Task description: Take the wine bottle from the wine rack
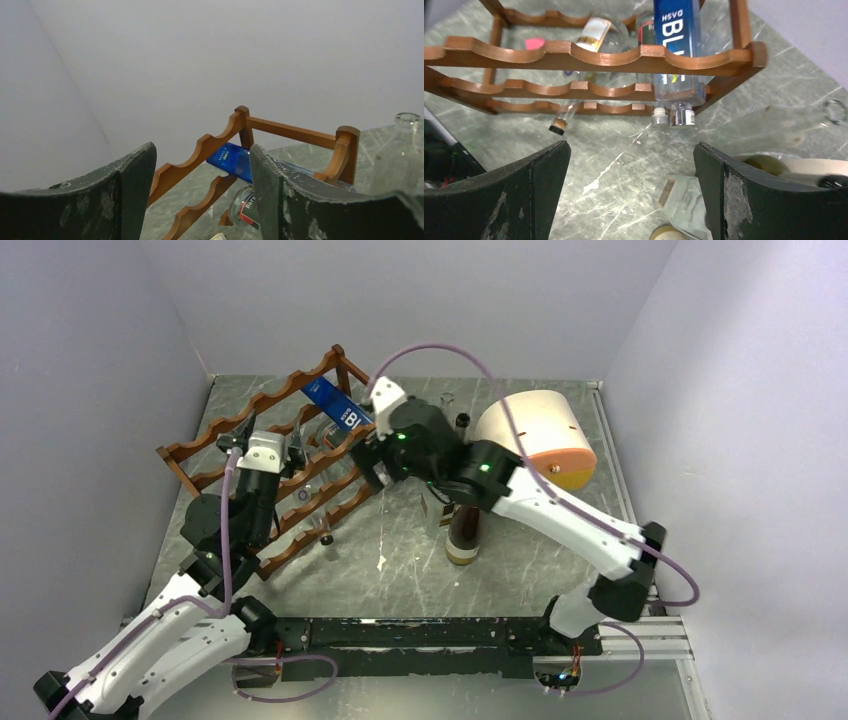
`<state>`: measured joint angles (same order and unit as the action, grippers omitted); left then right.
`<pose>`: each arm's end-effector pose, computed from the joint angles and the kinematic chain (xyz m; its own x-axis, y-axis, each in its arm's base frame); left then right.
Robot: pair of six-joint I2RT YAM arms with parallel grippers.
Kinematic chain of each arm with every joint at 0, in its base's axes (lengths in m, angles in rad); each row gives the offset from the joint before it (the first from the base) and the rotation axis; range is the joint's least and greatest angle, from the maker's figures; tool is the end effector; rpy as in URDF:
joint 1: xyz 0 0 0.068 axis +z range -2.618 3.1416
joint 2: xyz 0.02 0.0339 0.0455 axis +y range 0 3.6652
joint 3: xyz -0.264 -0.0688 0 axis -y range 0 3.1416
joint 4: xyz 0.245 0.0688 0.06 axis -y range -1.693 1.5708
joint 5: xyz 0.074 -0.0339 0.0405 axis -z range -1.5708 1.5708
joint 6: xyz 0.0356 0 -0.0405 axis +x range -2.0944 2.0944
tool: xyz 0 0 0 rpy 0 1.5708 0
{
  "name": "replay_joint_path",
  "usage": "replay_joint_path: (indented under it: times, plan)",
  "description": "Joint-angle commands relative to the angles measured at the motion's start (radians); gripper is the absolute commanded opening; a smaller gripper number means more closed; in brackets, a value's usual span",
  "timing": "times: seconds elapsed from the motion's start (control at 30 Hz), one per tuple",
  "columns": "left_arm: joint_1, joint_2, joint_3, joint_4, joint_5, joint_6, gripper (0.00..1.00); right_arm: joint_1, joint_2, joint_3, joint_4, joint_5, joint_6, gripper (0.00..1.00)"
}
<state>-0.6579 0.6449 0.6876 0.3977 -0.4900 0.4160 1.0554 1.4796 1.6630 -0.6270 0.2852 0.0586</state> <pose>0.1262 -0.0764 0.3875 0.3904 0.1489 -0.9085 0.0490 0.9821 0.1820 0.1682 0.2766 0.4337 -0.2527 -0.3322 -0.9087 -0.6961 0.7148 -0.0676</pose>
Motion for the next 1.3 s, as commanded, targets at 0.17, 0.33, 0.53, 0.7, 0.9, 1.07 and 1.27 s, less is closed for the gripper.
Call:
replay_joint_path:
  times: [0.17,0.33,0.53,0.7,0.9,1.07,1.27]
  plan:
    - [0.006,-0.061,-0.020,0.088,-0.028,0.061,0.73,0.023,0.198,0.012,0.045,0.167,-0.068,0.90]
    - [0.006,-0.093,-0.037,0.103,-0.034,0.076,0.71,0.016,0.245,-0.017,0.100,0.223,-0.095,0.85]
    - [0.006,-0.082,-0.053,0.131,-0.039,0.109,0.69,0.007,0.281,-0.058,0.202,0.287,-0.184,0.83]
    - [0.006,-0.073,-0.052,0.122,-0.031,0.104,0.70,-0.002,0.304,-0.077,0.251,0.264,-0.213,0.83]
    - [0.007,-0.064,-0.063,0.141,-0.047,0.115,0.73,-0.024,0.324,-0.116,0.316,0.271,-0.246,0.83]
    - [0.006,-0.053,-0.060,0.131,-0.041,0.108,0.79,-0.037,0.321,-0.182,0.395,0.277,-0.248,0.83]
    - [0.007,-0.051,-0.062,0.131,-0.035,0.107,0.79,-0.042,0.333,-0.207,0.474,0.302,-0.270,0.81]
